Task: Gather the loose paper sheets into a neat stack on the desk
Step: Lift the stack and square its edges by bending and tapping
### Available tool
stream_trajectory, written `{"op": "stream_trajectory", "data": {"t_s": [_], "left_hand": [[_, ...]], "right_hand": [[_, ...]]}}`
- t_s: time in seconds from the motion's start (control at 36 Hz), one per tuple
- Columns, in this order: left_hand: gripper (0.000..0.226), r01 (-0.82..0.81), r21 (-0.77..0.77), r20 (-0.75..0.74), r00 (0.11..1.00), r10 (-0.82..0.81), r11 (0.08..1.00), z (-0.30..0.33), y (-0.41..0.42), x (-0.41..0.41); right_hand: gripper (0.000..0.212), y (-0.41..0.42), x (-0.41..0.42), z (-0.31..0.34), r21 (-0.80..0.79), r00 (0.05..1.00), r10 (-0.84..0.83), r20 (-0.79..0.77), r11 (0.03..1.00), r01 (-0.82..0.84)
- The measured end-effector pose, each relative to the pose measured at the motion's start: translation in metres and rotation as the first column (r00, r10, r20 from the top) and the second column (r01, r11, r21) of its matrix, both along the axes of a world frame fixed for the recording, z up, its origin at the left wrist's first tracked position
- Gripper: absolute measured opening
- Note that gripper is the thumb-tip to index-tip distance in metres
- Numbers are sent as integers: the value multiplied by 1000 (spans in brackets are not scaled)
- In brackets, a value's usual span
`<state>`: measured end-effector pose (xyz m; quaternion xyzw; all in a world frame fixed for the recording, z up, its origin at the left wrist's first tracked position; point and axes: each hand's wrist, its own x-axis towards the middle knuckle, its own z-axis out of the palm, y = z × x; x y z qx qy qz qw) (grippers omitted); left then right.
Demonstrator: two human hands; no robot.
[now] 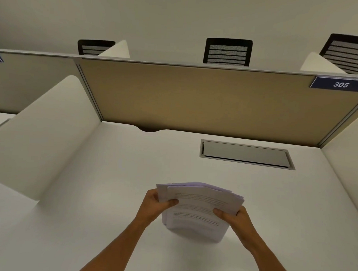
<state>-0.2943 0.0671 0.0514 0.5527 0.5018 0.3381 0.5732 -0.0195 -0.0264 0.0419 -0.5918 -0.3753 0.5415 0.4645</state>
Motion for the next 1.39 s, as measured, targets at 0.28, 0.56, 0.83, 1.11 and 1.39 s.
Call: {"op": "stream_trajectory", "data": {"t_s": [0.28, 0.56, 0.83, 1.11, 1.39], "left_hand": [[47, 14, 1, 21, 1000, -14, 1000, -7, -11, 16], [45, 11, 9, 32, 999, -12, 1000, -1, -12, 21], [48, 19, -15, 50, 999, -18, 1000, 3, -17, 16], [42, 47, -79, 34, 998, -44, 996, -6, -32, 21], [39, 30, -54, 37, 999, -28, 998, -6, -27, 23]], "right_hand": [[50, -7, -16, 1, 51, 999, -14, -28, 999, 16], [50, -11, -15, 1, 60, 994, -105, 10, 993, 104], [40, -13, -8, 12, 54, 992, -126, -4, 991, 126], [23, -18, -20, 4, 21, 991, -125, 47, 992, 124], [36, -20, -15, 3, 61, 985, -145, 97, 988, 140]]}}
